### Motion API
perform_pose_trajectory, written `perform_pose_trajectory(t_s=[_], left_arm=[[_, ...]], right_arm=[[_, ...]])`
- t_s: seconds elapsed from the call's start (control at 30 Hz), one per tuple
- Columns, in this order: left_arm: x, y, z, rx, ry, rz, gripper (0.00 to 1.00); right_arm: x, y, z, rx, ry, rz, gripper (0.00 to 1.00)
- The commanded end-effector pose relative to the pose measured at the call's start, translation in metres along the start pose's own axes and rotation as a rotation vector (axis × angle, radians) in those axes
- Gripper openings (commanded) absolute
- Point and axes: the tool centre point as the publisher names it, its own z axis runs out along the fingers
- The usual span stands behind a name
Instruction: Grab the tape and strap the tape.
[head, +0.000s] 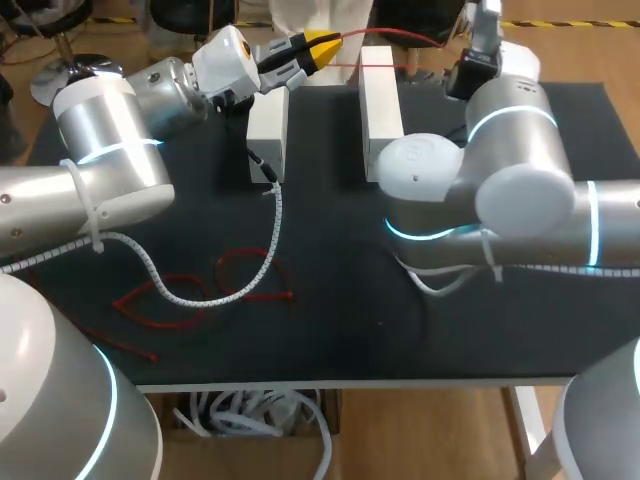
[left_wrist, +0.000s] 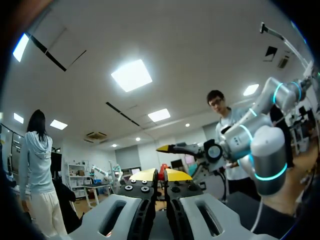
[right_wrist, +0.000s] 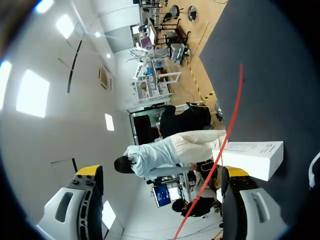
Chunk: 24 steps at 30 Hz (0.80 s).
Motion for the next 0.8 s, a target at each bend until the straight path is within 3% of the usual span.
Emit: perform_pose_trajectory(t_s=[0.03,0.43,0.8], left_arm=[[0.0,0.001,0.001,0.001,-0.001,0.001,0.0],[0.0,0.001,0.001,0.001,-0.001,0.001,0.0],[0.0,0.001,0.001,0.001,-0.001,0.001,0.0]], right_arm=[[0.005,0.015,-0.003,0.03,-0.018,-0.012,1.0],[0.009,0.034,-0.009,0.027,-0.008,-0.024,1.0],[0.019,0.044,-0.007,-0.012,0.018,-0.006,0.87]])
